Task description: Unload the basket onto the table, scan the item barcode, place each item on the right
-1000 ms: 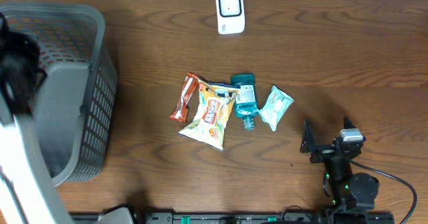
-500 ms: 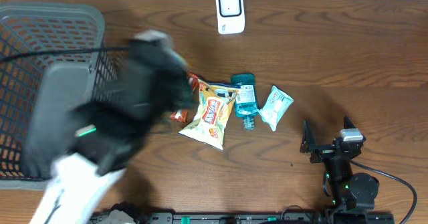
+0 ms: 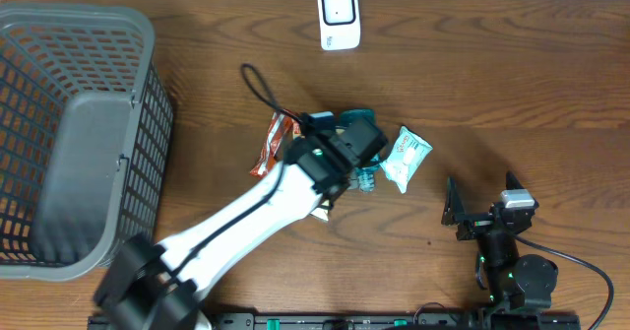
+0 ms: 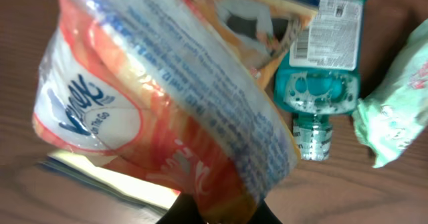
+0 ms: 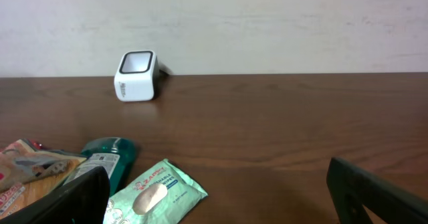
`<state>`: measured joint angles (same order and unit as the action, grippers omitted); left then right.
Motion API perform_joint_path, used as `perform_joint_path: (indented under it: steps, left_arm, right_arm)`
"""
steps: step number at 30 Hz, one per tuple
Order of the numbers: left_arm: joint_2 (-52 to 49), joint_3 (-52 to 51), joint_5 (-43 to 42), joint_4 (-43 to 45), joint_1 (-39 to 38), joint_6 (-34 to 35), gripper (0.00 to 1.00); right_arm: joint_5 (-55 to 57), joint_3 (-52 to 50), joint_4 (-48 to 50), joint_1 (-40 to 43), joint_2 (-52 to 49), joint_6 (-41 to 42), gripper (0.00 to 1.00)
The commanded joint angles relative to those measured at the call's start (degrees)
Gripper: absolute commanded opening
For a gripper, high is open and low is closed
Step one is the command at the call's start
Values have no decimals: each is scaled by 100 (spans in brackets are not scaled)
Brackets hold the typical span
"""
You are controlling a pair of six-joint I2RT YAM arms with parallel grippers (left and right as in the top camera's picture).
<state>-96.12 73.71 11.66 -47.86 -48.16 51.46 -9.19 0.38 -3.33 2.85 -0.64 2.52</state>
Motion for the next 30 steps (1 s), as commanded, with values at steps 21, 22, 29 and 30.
perform_joint_path:
  steps: [21, 22, 29, 30]
  left_arm:
    - [535, 2317, 986, -111, 570, -2205, 98]
    - [610, 2610, 1137, -22, 743, -2415, 98]
    - [782, 4229, 1196, 835, 2197, -3755, 98]
    - [782, 4413, 1198, 848, 2402, -4135, 98]
  right_arm:
    - [7, -7, -20, -33, 26, -44, 99]
    - [7, -7, -20, -33, 26, -44, 99]
    - [4, -7, -20, -33, 26, -44, 99]
    - [4, -7, -20, -33, 26, -44, 99]
